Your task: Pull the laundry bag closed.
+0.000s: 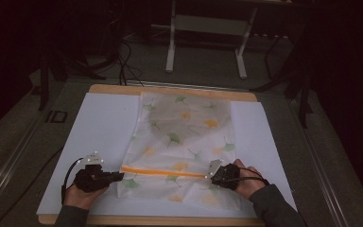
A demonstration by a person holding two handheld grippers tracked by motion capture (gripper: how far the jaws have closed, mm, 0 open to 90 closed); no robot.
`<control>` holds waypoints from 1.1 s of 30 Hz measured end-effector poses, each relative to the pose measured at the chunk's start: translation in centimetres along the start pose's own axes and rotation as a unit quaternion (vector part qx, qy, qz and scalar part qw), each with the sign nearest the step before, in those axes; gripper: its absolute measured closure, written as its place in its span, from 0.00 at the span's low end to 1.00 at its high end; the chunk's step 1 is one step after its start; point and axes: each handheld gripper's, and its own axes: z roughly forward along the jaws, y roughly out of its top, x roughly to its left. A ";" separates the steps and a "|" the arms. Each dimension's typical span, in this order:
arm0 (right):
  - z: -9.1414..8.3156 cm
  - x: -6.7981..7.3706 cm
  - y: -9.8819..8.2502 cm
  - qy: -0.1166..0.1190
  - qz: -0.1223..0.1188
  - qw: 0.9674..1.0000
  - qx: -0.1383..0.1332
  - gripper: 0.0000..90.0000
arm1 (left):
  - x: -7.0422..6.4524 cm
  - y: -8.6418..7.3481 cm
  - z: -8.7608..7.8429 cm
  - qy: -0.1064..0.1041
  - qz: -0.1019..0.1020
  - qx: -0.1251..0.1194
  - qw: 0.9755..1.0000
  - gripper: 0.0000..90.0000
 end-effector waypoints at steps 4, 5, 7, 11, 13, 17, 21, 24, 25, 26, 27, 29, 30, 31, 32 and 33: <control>-0.1 0.0 -0.3 -0.001 0.002 1.000 0.003 1.00 | 0.0 0.0 0.0 0.000 0.000 0.000 1.000 0.98; -0.1 0.0 -0.4 0.000 0.003 1.000 0.005 1.00 | 0.0 0.0 0.0 0.001 0.000 0.000 1.000 0.98; -0.1 0.0 -0.6 -0.001 0.004 1.000 0.006 1.00 | 0.0 0.0 0.0 0.001 0.000 0.000 1.000 0.98; -0.2 0.0 -0.8 -0.002 0.004 1.000 0.010 1.00 | 0.0 0.0 0.0 0.001 -0.001 0.000 1.000 0.98; -0.2 0.0 -1.0 -0.005 0.000 1.000 0.015 1.00 | 0.0 0.0 0.0 0.001 -0.001 0.000 1.000 0.98; -0.3 0.0 -1.4 -0.008 0.003 1.000 0.019 1.00 | 0.0 0.0 0.0 0.002 -0.001 0.000 1.000 0.98; -0.5 0.1 -1.8 -0.011 0.004 1.000 0.024 1.00 | 0.0 0.0 0.0 0.002 -0.003 0.000 1.000 0.98; -0.7 0.1 -2.2 -0.012 0.007 1.000 0.027 1.00 | 0.0 0.0 0.0 0.001 -0.002 0.001 1.000 0.98; -0.7 0.1 -2.4 -0.014 0.008 0.999 0.027 1.00 | 0.0 0.0 0.0 0.001 -0.002 0.001 1.000 0.98; -0.8 0.1 -2.5 -0.014 0.011 0.999 0.028 1.00 | 0.0 0.0 0.0 0.001 -0.001 0.002 1.000 0.98; -0.9 0.2 -2.7 -0.015 0.012 0.999 0.028 1.00 | 0.0 0.0 0.0 0.001 -0.001 0.002 1.000 0.98; -1.0 0.3 -2.9 -0.016 0.016 0.999 0.026 1.00 | 0.0 0.0 0.0 0.001 -0.002 0.002 1.000 0.98; -1.1 0.3 -3.0 -0.016 0.014 0.999 0.028 1.00 | 0.0 0.0 0.0 0.001 -0.002 0.001 1.000 0.98; -1.1 0.3 -3.1 -0.019 0.013 0.999 0.031 1.00 | 0.1 -0.1 0.0 0.001 -0.003 0.001 1.000 0.98; -1.1 0.3 -3.2 -0.021 0.012 0.999 0.036 1.00 | 0.1 -0.1 0.0 0.001 -0.002 0.001 1.000 0.98; -1.1 0.4 -3.4 -0.023 0.012 0.999 0.041 1.00 | 0.1 -0.1 0.0 0.000 -0.003 0.001 1.000 0.98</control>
